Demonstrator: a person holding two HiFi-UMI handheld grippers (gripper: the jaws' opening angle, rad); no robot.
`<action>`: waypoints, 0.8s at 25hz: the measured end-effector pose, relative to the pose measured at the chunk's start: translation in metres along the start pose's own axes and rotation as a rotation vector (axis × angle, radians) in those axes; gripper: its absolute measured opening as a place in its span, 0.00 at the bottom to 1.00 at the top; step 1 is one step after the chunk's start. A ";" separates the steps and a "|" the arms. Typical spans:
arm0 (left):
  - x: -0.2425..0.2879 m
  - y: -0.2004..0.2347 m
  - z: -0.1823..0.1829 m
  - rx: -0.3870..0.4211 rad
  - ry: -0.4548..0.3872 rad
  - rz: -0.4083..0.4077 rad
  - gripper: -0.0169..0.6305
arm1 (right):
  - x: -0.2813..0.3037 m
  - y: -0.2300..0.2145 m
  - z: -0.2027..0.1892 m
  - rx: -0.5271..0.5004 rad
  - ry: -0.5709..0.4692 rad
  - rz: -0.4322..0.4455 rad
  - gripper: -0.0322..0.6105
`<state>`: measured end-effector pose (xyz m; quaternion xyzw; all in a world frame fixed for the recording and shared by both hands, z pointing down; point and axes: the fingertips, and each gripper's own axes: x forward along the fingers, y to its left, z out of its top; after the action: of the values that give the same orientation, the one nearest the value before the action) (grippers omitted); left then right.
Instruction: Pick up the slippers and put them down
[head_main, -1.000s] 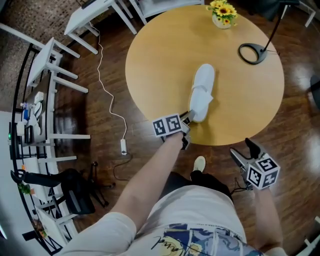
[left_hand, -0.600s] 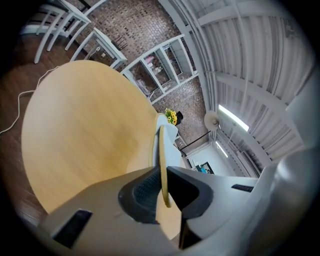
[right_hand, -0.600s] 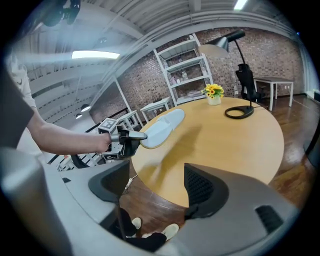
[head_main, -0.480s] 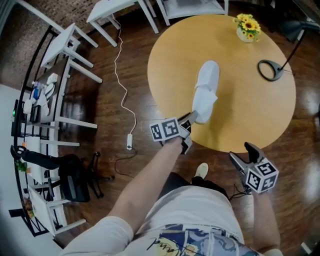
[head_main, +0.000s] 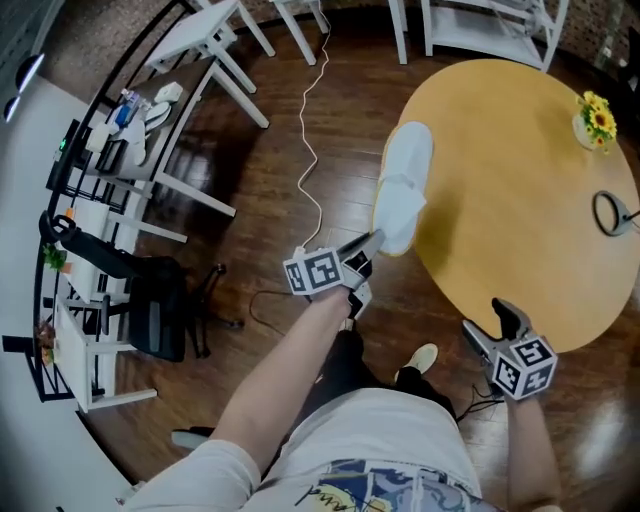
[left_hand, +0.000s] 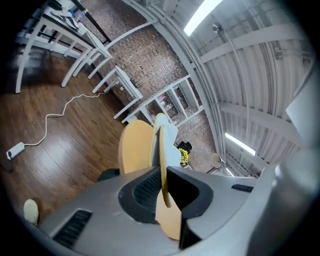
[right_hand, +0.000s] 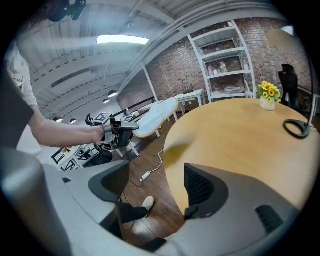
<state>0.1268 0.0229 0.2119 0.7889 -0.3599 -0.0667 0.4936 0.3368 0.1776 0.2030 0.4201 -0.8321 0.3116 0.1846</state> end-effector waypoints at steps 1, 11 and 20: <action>-0.012 0.022 0.013 -0.016 -0.015 0.010 0.07 | 0.017 0.012 0.006 -0.007 0.008 0.003 0.62; -0.025 0.266 0.094 -0.127 0.025 0.070 0.07 | 0.213 0.108 0.044 0.043 0.027 -0.045 0.61; 0.052 0.567 0.021 -0.162 0.122 0.150 0.07 | 0.416 0.105 -0.018 0.030 0.118 0.021 0.60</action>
<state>-0.1294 -0.1690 0.6831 0.7198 -0.3806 -0.0104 0.5805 0.0116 -0.0055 0.4146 0.3951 -0.8193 0.3500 0.2238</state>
